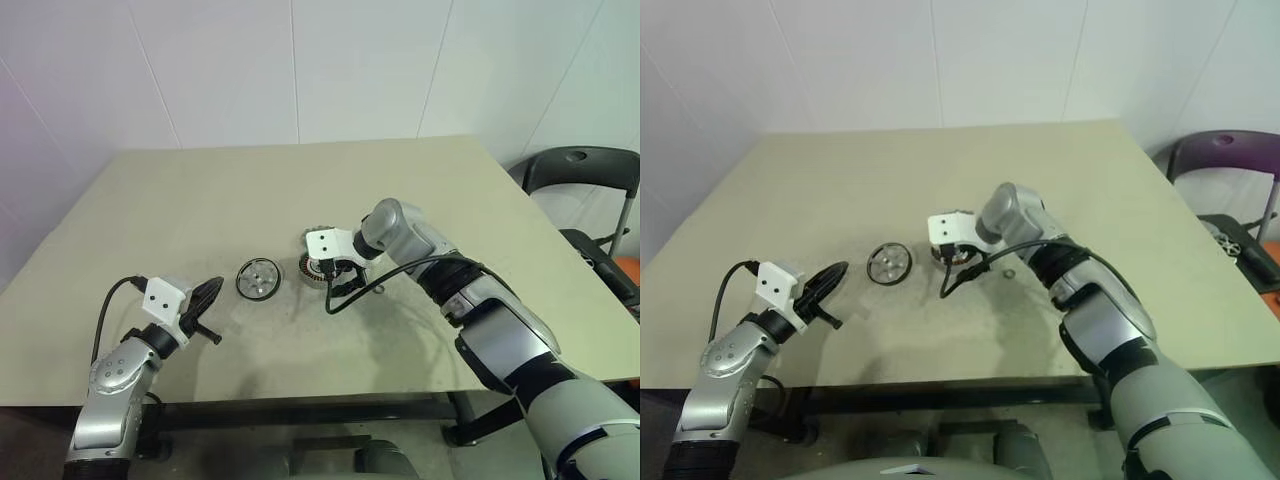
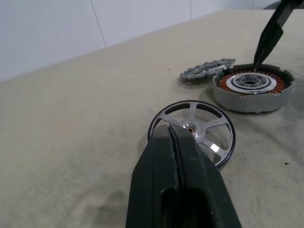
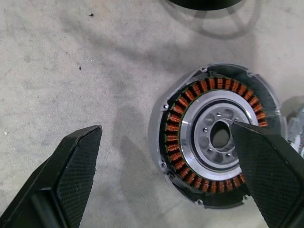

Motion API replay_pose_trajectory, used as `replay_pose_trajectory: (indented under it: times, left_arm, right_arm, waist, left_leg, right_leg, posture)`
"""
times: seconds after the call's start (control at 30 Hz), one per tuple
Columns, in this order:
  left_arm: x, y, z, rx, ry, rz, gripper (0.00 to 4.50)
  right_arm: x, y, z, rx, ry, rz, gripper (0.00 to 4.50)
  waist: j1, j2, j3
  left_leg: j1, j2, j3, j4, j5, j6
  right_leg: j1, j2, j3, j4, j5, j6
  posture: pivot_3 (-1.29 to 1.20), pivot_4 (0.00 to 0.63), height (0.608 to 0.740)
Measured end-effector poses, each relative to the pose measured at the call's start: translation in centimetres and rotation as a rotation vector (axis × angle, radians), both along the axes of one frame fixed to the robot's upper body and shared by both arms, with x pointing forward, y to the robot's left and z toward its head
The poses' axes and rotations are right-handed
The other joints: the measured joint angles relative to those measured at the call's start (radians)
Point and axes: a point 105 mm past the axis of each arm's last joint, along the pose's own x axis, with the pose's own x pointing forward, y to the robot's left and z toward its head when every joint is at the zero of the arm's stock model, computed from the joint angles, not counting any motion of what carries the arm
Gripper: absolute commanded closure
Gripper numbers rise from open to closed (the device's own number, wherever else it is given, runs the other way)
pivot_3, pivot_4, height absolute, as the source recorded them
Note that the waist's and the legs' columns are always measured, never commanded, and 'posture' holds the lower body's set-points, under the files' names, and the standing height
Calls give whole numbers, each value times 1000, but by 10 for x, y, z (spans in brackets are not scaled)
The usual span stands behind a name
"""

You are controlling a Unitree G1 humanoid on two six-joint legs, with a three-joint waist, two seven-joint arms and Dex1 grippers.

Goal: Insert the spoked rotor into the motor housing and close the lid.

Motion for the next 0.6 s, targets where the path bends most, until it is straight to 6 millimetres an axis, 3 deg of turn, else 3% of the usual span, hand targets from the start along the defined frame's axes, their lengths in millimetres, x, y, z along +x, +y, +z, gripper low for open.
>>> replay_pose_trajectory:
  times: [0.57,0.6]
  left_arm:
    - [0,0,1,-4,-7,12,4468]
    - [0,0,1,-4,-7,12,4495]
  right_arm:
    - [5,6,-13,-58,20,-48,0]
    - [6,6,-13,-62,21,-52,179]
  waist:
    - [-2,0,0]
    - [-3,0,0]
  left_leg:
    - [0,0,0,0,0,-1]
    - [0,0,0,0,0,-1]
  right_leg:
    - [-1,0,0,2,0,0]
    - [-1,0,0,2,0,0]
  posture:
    - [0,0,740]
    - [0,0,740]
